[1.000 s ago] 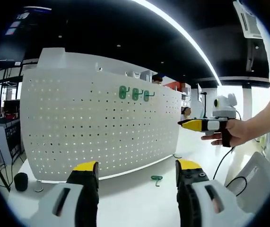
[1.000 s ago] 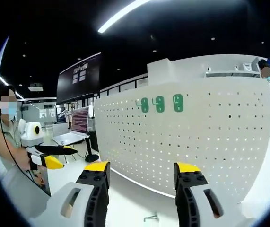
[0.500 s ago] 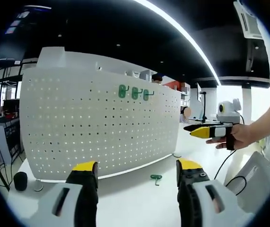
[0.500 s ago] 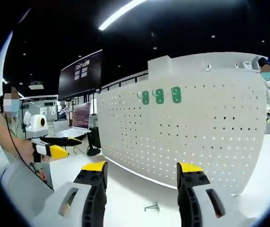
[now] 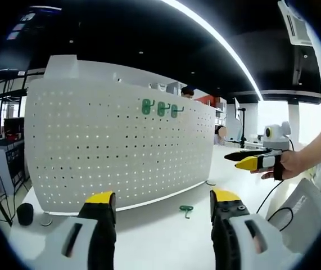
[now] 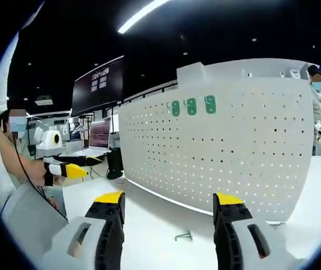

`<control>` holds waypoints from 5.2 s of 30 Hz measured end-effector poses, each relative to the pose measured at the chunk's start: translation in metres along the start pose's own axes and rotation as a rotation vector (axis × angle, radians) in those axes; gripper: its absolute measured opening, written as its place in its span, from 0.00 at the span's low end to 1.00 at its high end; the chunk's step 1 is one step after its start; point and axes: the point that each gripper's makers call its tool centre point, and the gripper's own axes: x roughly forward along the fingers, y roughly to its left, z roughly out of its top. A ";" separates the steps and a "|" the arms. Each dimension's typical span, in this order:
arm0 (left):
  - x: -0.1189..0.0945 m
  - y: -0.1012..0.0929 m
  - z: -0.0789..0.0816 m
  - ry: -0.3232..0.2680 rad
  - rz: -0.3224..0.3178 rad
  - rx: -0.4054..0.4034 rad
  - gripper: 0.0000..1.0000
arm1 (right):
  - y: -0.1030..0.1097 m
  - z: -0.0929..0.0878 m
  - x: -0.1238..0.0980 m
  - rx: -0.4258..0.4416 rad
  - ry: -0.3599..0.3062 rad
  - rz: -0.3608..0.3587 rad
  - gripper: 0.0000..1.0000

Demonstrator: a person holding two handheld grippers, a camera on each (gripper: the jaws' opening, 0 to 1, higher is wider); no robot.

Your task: Insert the hook assembly into the mounting plate slot until the hook locks in place.

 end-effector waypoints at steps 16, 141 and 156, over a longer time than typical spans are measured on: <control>-0.002 0.000 -0.002 0.014 -0.005 0.003 0.70 | -0.002 -0.016 -0.015 0.006 0.024 -0.019 0.63; 0.114 -0.048 -0.102 0.590 -0.850 0.773 0.69 | -0.011 -0.020 -0.025 0.022 0.009 -0.066 0.63; 0.126 -0.050 -0.121 0.645 -0.944 0.882 0.68 | -0.014 -0.019 -0.027 0.012 0.005 -0.078 0.63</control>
